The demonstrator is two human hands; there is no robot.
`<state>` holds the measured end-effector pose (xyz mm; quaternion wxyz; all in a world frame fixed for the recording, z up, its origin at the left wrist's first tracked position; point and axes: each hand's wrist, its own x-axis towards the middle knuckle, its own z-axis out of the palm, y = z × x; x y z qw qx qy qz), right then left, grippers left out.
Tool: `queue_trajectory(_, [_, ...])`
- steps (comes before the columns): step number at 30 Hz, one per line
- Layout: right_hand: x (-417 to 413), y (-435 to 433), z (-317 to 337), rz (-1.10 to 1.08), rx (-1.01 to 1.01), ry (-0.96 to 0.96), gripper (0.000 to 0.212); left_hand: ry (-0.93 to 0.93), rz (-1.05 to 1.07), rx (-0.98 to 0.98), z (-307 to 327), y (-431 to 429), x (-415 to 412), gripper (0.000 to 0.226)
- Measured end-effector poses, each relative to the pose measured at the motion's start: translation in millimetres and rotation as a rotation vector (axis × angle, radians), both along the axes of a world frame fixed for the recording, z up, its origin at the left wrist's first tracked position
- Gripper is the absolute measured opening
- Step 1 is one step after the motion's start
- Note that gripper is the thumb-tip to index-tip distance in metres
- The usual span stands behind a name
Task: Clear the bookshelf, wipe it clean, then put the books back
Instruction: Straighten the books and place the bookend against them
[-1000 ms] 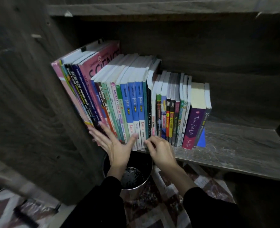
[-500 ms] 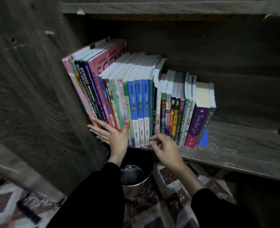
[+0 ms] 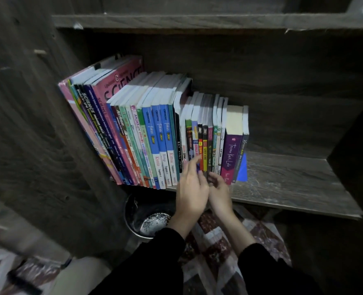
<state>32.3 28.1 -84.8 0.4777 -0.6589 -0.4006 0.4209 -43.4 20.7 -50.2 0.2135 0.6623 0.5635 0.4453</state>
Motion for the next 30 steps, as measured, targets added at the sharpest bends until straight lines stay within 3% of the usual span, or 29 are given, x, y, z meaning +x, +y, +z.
queue_trajectory(2, [-7.2, -0.5, -3.2, -0.151, -0.031, 0.022, 0.043, -0.048, 0.004, -0.265, -7.2, 7.1, 3.5, 0.068])
queue_trajectory(5, [-5.9, -2.5, -6.1, -0.373, -0.014, 0.053, 0.057, -0.033, -0.068, -0.404, -13.3, 15.2, 4.0, 0.083])
queue_trajectory(8, [8.8, -2.0, -13.6, -0.363, 0.053, -0.098, 0.082, 0.072, -0.05, -0.286, -12.0, 9.7, 6.1, 0.086])
queue_trajectory(12, [19.7, 5.0, -24.3, -0.062, 0.198, -0.132, 0.102, 0.15, -0.153, 0.01, -19.0, 8.7, 12.2, 0.077])
queue_trajectory(20, [20.9, 10.6, -31.3, -0.056, 0.223, -0.1, 0.094, 0.076, -0.212, -0.116, -26.4, 20.3, 21.6, 0.083])
queue_trajectory(23, [25.0, 5.6, -26.5, 0.013, 0.194, -0.015, 0.095, 0.09, -0.214, -0.144, -22.5, 18.6, 21.1, 0.088])
queue_trajectory(25, [36.5, 2.2, -21.5, 0.014, 0.195, 0.063, 0.084, 0.07, -0.187, -0.137, -16.3, 14.4, 23.2, 0.086])
queue_trajectory(28, [58.0, 6.4, 0.4, -0.147, 0.218, 0.096, 0.041, 0.123, -0.049, 0.225, 0.8, 12.1, 22.2, 0.072])
queue_trajectory(30, [74.1, 21.1, 27.8, -0.234, 0.26, 0.099, 0.032, 0.298, 0.033, 0.476, 16.3, 24.7, 22.0, 0.065])
